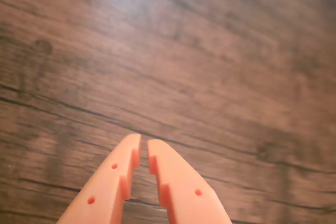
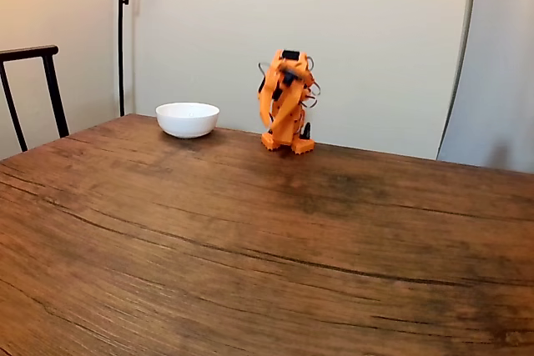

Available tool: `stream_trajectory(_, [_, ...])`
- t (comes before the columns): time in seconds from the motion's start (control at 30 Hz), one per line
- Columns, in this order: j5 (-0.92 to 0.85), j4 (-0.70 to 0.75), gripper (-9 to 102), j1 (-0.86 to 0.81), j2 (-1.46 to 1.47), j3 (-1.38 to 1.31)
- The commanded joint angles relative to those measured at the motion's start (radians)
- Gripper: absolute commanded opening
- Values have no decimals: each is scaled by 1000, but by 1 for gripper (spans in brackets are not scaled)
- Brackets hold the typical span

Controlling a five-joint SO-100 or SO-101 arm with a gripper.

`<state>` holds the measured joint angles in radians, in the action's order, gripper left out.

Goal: Grasp the cube and drop it in the bowl

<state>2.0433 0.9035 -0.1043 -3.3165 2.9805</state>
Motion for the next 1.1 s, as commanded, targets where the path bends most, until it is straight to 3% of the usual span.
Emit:
stream_trajectory(0.0, [-34, -80, 0, -9, -8, 63])
stream_trajectory(0.13, [-35, -161, 0, -9, -6, 130])
stream_trajectory(0.43, [-48, -161, 0, -32, 5, 130])
stream_trajectory(0.77, [-49, 23, 0, -38, -6, 130])
stream_trajectory(1.07, [-49, 255, 0, -158, -3, 130])
